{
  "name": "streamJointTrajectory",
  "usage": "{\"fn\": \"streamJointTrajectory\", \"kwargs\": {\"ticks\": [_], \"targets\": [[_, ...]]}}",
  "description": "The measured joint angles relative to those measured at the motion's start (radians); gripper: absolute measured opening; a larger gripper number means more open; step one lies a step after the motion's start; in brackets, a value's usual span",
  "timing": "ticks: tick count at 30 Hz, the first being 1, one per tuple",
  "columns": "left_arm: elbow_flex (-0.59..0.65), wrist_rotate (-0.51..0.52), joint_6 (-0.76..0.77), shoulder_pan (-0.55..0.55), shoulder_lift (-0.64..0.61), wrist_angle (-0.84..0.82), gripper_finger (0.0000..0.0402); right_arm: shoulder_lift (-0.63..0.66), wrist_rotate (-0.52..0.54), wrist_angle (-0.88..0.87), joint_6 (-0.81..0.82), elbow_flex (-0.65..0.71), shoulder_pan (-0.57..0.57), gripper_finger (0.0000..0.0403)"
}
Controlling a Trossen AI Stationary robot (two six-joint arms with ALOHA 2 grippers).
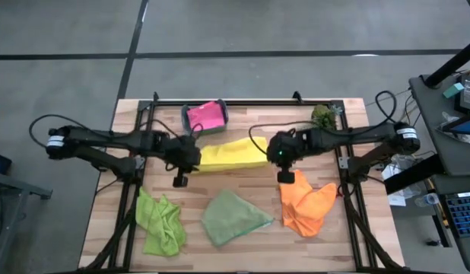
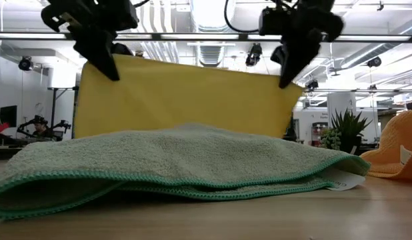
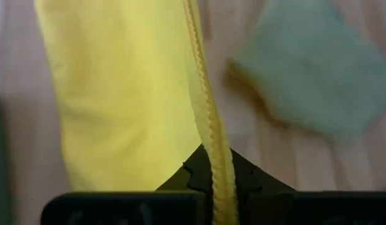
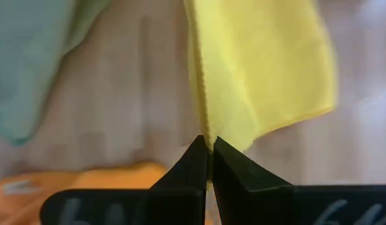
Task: Fold microfiber towels
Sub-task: Fold the yellow microfiber towel
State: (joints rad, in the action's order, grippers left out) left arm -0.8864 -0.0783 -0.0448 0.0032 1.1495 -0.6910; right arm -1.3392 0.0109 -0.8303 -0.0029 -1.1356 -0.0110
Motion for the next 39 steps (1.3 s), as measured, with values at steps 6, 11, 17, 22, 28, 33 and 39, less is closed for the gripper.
{"fn": "streamJointTrajectory", "kwargs": {"ticks": [6, 11, 17, 22, 28, 33, 39], "targets": [[0.068, -0.030, 0.115, -0.073, 0.065, 0.097, 0.0000, -0.006, -0.122, 0.088, 0.089, 0.075, 0.037, 0.0008], [0.095, -0.152, 0.198, -0.085, 0.137, 0.116, 0.0000, -0.027, -0.228, 0.209, 0.109, 0.116, 0.038, 0.0008], [0.097, -0.209, 0.222, -0.082, 0.164, 0.102, 0.0000, -0.090, -0.186, 0.207, 0.052, 0.086, 0.018, 0.0008], [0.102, -0.178, 0.222, -0.068, 0.132, 0.068, 0.0000, -0.142, -0.125, 0.192, -0.016, 0.035, -0.021, 0.0008], [0.104, -0.195, 0.223, -0.070, 0.111, 0.026, 0.0000, -0.203, -0.216, 0.106, -0.060, -0.011, -0.057, 0.0008], [0.107, -0.273, 0.225, -0.072, 0.137, 0.054, 0.0000, -0.235, -0.449, 0.055, -0.013, -0.016, -0.052, 0.0008], [0.108, -0.317, 0.240, -0.076, 0.200, 0.064, 0.0000, -0.237, -0.490, 0.052, 0.029, -0.016, -0.040, 0.0008]]}}
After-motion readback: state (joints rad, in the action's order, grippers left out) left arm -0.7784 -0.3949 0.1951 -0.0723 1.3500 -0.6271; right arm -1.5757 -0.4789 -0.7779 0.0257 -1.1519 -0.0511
